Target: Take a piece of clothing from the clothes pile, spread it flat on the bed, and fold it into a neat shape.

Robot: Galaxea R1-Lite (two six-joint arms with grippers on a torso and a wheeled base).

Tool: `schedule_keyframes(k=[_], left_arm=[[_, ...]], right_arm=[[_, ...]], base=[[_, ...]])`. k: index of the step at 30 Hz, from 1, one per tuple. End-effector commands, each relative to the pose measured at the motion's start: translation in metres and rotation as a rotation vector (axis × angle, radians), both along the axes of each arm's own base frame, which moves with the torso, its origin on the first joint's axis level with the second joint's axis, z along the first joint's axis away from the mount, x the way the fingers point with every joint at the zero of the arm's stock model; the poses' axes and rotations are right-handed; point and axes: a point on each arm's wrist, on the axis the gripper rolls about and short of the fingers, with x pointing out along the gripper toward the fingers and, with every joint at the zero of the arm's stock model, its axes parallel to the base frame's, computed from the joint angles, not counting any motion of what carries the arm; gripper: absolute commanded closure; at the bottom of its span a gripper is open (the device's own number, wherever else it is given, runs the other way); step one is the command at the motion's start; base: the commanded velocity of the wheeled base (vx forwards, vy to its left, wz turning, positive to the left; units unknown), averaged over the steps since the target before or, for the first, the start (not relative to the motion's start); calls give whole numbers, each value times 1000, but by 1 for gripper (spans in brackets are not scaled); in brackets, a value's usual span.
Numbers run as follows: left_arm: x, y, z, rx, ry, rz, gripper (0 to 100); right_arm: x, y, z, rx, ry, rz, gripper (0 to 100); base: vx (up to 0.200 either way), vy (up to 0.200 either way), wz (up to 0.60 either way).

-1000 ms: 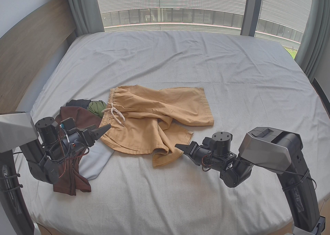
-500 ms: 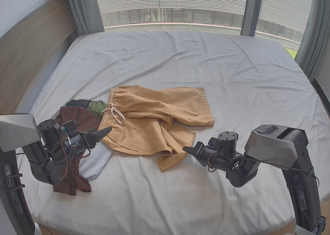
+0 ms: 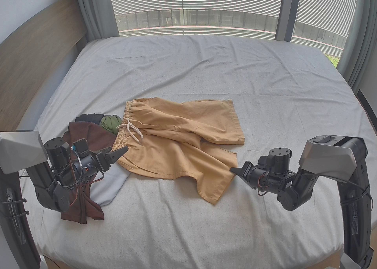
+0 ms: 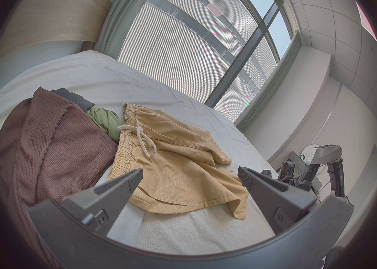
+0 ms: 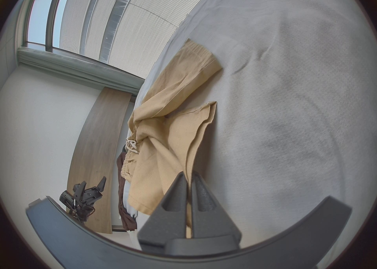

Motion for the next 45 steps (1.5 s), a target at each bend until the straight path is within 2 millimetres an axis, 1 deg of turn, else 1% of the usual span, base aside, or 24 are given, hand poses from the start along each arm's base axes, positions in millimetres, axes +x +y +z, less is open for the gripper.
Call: schedule_keyframes(k=[1,4,7,13,17,20,23,24,32,35,38,44,45], left_arm=[[0,0,-3,1,9,-2,0],[-1,-2,-5,0,19,-4,0],[-1,-1,-12,1,38,-2,0],[2,1,-32,4,92,4,0],[3,1,-36,4,102,6,0],[4,2,-41,3,113,9,0],[7,3,-42,3,106,15,0],[10,5,-44,5,103,27,0],[20,6,-50,10,93,57,0],[23,7,-52,11,91,69,0],[30,8,-54,16,74,97,0],[32,10,-55,14,76,105,0],[34,9,-54,13,71,105,0]], right_arm=[[1,-16,0,-17,2,-32,100],[1,-21,-1,-23,6,-43,100],[1,-22,-2,-26,8,-44,100],[1,-23,-3,-42,-1,-38,100],[1,-24,-3,-50,-11,-35,100],[1,-28,-2,-52,-11,-47,100],[1,-30,-1,-60,-16,-47,100],[0,-35,0,-76,-22,-50,100],[0,-39,0,-79,-24,-58,100],[0,-39,0,-79,-24,-57,100],[0,-39,0,-80,-25,-56,100],[0,-38,-2,-105,-43,-43,100],[-1,-38,-1,-105,-48,-44,0]], base=[[0,0,0],[0,0,0],[0,0,0],[0,0,0],[0,0,0],[0,0,0],[0,0,0],[0,0,0],[0,0,0],[0,0,0],[0,0,0],[0,0,0],[0,0,0]])
